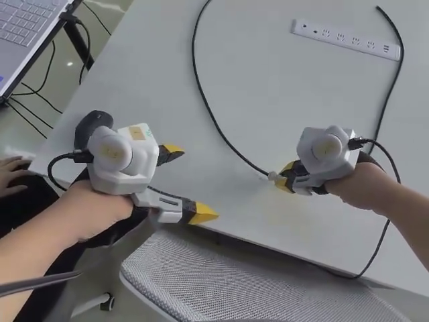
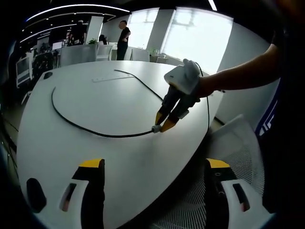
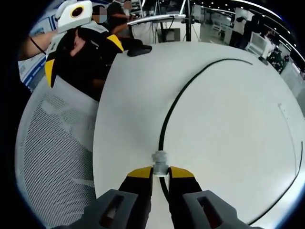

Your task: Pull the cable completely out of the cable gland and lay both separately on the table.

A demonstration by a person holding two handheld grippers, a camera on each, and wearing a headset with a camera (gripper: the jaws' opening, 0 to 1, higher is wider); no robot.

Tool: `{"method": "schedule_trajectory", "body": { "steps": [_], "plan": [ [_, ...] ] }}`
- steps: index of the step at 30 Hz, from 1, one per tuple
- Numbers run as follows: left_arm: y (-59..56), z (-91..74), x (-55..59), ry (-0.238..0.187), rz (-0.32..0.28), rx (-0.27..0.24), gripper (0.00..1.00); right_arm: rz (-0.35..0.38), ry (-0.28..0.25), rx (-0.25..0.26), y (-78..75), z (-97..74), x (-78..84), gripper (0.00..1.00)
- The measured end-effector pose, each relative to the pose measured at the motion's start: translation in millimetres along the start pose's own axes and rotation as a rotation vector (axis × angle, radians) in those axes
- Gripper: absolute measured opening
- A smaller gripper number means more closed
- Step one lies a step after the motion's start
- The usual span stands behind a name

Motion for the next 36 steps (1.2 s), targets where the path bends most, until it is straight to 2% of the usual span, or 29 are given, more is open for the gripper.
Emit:
{"method": "schedule_trajectory", "body": {
  "steps": [6,9,14,20,26,30,33,36],
  "plan": [
    [3.0,6.3,-16.4,-0.031,0.019,0.014,0.87,-0.017,-0.011,-0.003,10.4,-17.2,-10.2,0.06],
    [2.9,11.3,-22.5,-0.04,0.036,0.03,0.87,-0.025,-0.02,-0.001,10.1,-20.4,-13.7,0.06],
    [2.5,19.6,-32.8,-0.049,0.064,0.056,0.88,-0.037,-0.028,-0.006,18.1,-33.0,-21.1,0.06],
    [2.6,33.5,-47.3,-0.076,0.088,0.112,0.86,-0.06,-0.037,-0.005,29.4,-47.0,-28.7,0.06],
    [-1.4,50.6,-59.2,-0.084,0.16,0.18,0.79,-0.115,-0.04,-0.006,45.3,-62.3,-39.3,0.06],
    [-6.4,57.7,-72.0,-0.128,0.153,0.223,0.72,-0.142,-0.042,0.0,53.7,-69.7,-44.8,0.06],
    [-10.7,62.6,-74.1,-0.132,0.156,0.242,0.71,-0.164,-0.042,0.01,56.9,-72.9,-46.6,0.06],
    [-17.4,64.8,-74.9,-0.135,0.163,0.274,0.64,-0.207,-0.041,0.031,58.7,-76.5,-47.3,0.06]
  ]
}}
Point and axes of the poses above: the centre of the closed fingertips' face, and the gripper's own axes: z roughly forward along the fingers, y roughly to its left, x roughly out of its underside, the point moved 2 cm from there along -z, roughly backward along the fingers, and after that the axes turned 13 degrees about z, right-handed, at the moved point
